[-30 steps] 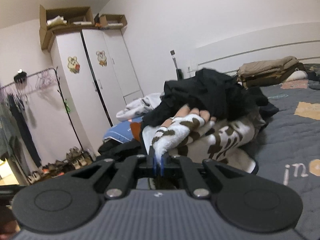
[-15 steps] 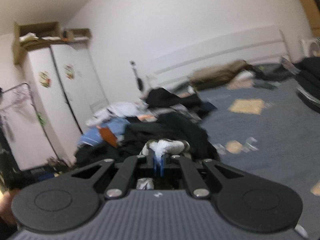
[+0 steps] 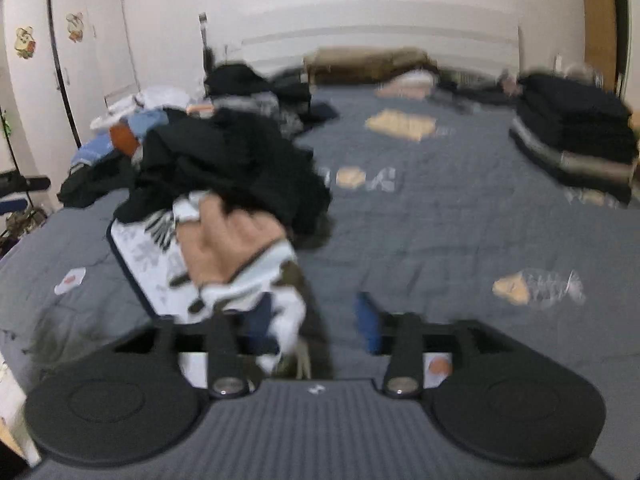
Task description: Fold clothes
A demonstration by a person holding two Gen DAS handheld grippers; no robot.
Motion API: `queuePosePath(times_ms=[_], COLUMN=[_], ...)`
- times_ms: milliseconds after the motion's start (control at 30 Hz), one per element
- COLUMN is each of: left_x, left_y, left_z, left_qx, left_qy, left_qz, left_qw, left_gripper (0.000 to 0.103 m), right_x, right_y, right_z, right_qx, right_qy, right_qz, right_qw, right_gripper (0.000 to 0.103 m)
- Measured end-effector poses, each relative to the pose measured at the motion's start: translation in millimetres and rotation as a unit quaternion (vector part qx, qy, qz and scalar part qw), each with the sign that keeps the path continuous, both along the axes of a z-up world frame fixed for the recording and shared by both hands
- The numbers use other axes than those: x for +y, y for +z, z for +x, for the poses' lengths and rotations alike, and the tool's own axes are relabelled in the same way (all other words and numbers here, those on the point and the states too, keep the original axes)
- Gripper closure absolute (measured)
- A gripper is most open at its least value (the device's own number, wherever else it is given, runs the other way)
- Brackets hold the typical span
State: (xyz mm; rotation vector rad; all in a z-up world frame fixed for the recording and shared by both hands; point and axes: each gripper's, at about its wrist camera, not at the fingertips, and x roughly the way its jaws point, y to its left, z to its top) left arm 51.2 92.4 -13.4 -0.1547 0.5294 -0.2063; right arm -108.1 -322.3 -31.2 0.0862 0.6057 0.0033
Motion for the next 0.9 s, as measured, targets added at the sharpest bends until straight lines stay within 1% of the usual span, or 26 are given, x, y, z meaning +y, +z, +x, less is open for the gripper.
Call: queuePosePath(times_ms=[33, 100, 133, 200, 267, 400, 500, 733, 800, 900], left_x=[-0.8, 0.2, 0.9, 3.4, 6.3, 16.0, 22.0, 34.2, 36.4, 38.8], left_y=[-0.1, 0.4, 0.5, 0.8, 0.5, -0.7, -0.6, -3.9, -4.9, -6.1], left_z=[-0.5, 1.5, 2.0, 3.5, 4.8, 10.0, 12.7, 21.6, 22.8, 24.2], left_qx=[0.0, 0.0, 0.0, 0.001, 0.001, 0.006, 0.008, 0.014, 0.016, 0.017], left_qy=[-0.001, -0.001, -0.001, 0.002, 0.006, 0.018, 0.024, 0.042, 0.049, 0.052], left_qz=[0.0, -0.002, -0.003, -0.005, -0.008, -0.017, -0.022, -0.029, -0.029, -0.028], left_qw=[1.0, 1.0, 1.0, 1.0, 0.9999, 0.9997, 0.9994, 0.9986, 0.9982, 0.9981], left_gripper=[0.0, 0.0, 0.0, 0.0, 0.0, 0.0, 0.0, 0.0, 0.0, 0.0], right_x=[1.7, 9.8, 16.4, 34.9, 54.3, 95.8, 128.0, 180.0, 189.5, 194.9], right_y=[4.2, 13.2, 17.9, 26.5, 32.7, 35.7, 29.8, -5.9, -19.2, -31.9], right_z=[2.0, 20.4, 31.8, 60.6, 87.4, 147.2, 189.3, 262.6, 280.2, 298.5], right_qx=[-0.014, -0.034, -0.043, -0.06, -0.073, -0.091, -0.09, -0.068, -0.058, -0.041], right_qy=[0.003, 0.022, 0.037, 0.07, 0.089, 0.132, 0.162, 0.195, 0.196, 0.192], right_qz=[-0.009, -0.025, -0.03, -0.045, -0.061, -0.076, -0.094, -0.154, -0.171, -0.181], right_qw=[1.0, 0.999, 0.998, 0.995, 0.991, 0.984, 0.978, 0.966, 0.964, 0.964], right_gripper=[0.043, 0.033, 0.031, 0.02, 0.013, 0.011, 0.011, 0.011, 0.01, 0.011])
